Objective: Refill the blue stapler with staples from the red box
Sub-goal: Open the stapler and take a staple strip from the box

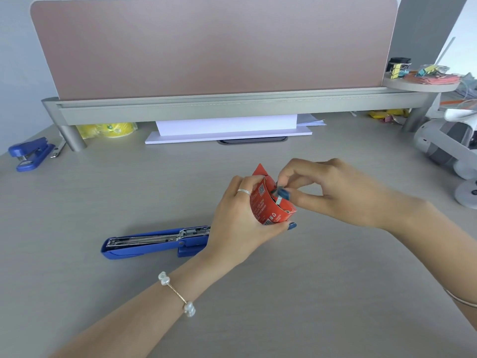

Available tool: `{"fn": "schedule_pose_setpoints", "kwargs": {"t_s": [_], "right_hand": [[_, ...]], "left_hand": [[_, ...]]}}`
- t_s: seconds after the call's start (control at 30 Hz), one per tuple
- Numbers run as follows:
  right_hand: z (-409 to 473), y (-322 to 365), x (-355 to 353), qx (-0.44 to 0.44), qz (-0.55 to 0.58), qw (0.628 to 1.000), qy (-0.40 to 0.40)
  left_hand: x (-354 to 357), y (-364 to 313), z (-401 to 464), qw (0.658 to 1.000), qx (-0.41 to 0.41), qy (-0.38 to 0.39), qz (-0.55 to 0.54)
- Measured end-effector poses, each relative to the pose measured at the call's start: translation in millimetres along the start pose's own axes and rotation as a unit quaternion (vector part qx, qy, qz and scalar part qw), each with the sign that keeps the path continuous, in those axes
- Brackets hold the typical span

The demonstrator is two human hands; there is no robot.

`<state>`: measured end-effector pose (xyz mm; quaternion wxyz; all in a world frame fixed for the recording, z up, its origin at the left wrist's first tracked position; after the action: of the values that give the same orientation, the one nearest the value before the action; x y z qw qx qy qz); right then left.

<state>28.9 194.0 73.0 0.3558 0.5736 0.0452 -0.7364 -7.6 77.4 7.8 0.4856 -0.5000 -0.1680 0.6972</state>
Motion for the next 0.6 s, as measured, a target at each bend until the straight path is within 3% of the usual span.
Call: {"fn": "schedule_pose_setpoints", "kwargs": {"t_s": [0.13,0.23,0.43,0.6], "right_hand": [[-1.2,4.0,-2.0,-0.019,-0.084,0.996,-0.008],[-1.4,11.7,2.1,-0.04,-0.077,0.996,-0.007],[-0.2,2.1,9.6,-0.016,0.03,0.999,0.01],[1.1,-16.8,-9.2,0.036,0.236,0.97,-0.05]], "left_hand": [[0.9,-1.7,-0.4,1.0,0.007,0.009,0.005],[1.4,-3.5,-0.8,1.0,0.017,0.016,0.009],[1.3,-0.7,0.8,0.999,0.018,0.014,0.028],[6.5,-9.0,2.9,0.998,0.004,0.026,-0.054]]}}
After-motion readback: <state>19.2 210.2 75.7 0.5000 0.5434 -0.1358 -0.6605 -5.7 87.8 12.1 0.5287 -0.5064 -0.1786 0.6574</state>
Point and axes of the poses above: each hand's wrist, its own z-axis towards the middle knuckle, its own x-axis out of the palm, y = z × x, the point moved 7 cm from there along z, towards the middle knuckle, and after that the axes turned 4 degrees about -x, right-handed, at the moved point
